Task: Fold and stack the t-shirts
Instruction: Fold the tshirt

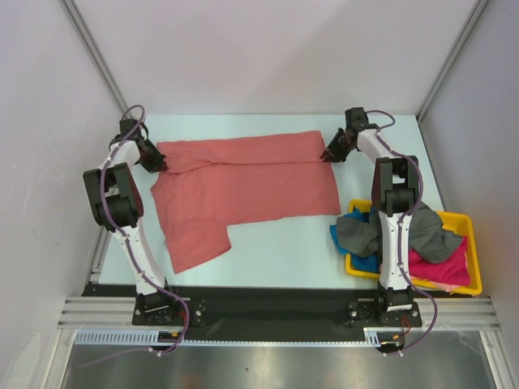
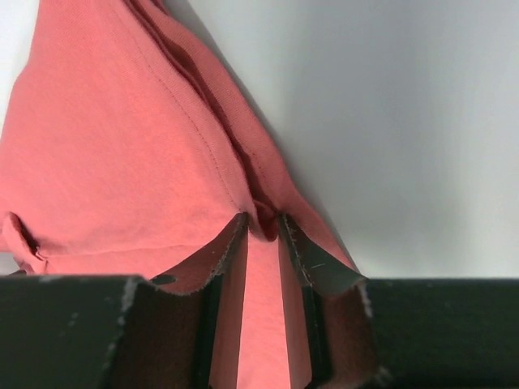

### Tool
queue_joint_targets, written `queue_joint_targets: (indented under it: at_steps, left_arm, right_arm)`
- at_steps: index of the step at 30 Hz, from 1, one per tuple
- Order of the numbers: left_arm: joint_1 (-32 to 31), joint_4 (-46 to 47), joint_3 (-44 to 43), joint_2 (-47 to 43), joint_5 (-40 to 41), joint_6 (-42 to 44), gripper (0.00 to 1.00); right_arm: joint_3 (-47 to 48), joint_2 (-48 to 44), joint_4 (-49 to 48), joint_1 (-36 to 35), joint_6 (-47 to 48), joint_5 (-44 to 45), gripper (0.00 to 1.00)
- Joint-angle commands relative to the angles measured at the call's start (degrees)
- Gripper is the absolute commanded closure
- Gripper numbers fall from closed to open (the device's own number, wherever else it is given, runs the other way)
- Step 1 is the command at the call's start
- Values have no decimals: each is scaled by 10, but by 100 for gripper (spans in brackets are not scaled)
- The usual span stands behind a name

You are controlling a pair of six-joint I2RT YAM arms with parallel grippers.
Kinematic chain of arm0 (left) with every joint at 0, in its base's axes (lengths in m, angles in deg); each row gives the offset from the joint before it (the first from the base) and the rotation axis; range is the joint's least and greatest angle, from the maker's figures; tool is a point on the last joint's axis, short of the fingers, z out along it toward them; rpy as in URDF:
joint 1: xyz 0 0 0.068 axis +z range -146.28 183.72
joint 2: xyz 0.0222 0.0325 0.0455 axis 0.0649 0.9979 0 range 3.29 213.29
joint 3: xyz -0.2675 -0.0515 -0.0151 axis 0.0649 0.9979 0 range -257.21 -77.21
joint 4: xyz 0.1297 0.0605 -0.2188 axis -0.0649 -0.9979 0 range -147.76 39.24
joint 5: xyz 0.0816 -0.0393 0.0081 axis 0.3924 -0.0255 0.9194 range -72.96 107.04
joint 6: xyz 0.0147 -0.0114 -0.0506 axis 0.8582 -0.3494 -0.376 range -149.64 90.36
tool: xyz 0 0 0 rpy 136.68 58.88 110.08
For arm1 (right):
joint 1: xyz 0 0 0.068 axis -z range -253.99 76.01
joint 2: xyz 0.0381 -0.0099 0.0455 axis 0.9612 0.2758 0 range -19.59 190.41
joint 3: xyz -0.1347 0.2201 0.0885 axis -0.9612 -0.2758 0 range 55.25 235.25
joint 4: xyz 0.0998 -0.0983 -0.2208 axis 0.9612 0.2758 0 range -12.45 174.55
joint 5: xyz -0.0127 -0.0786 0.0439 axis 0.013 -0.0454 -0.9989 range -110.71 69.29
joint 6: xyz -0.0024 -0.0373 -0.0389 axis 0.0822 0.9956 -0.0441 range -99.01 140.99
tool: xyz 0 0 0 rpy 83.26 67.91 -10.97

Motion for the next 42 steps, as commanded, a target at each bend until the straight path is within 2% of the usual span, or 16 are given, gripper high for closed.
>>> queue_joint_targets:
  at_steps: [1, 4, 7, 11, 15, 19, 26, 30, 37, 42]
  left_arm:
    - [-5, 13, -28, -22, -10, -12, 100]
    - [-4, 10, -33, -24, -14, -12, 100]
    - [-5, 10, -38, -32, -15, -12, 100]
    - [-5, 59, -40, -51, -54, -20, 100]
    - [-4, 126, -41, -66, -81, -42, 100]
    - [-5, 194, -57, -67, -83, -63, 100]
    - [-5, 342, -107, -26, -98, -115, 100]
    - [-5, 374, -175, 18, -100, -128, 100]
    - [-5, 377, -276, 91, -97, -138, 100]
    - [-5, 375, -270, 97, -88, -135, 100]
  right_arm:
    - [9, 7, -13, 3, -17, 6, 73]
    - [5, 9, -26, 5, -17, -11, 91]
    - [9, 5, -22, 5, -13, -22, 100]
    - [-12, -29, -60, 7, -6, -21, 100]
    - [-31, -54, -168, 14, -20, -34, 100]
    - [-6, -44, -225, 20, -42, -48, 100]
    - [99, 25, -292, 29, -76, -68, 100]
    - [214, 90, -305, 37, -102, -80, 100]
    - [269, 156, -386, 45, -148, -75, 100]
    - [292, 179, -392, 46, -153, -72, 100]
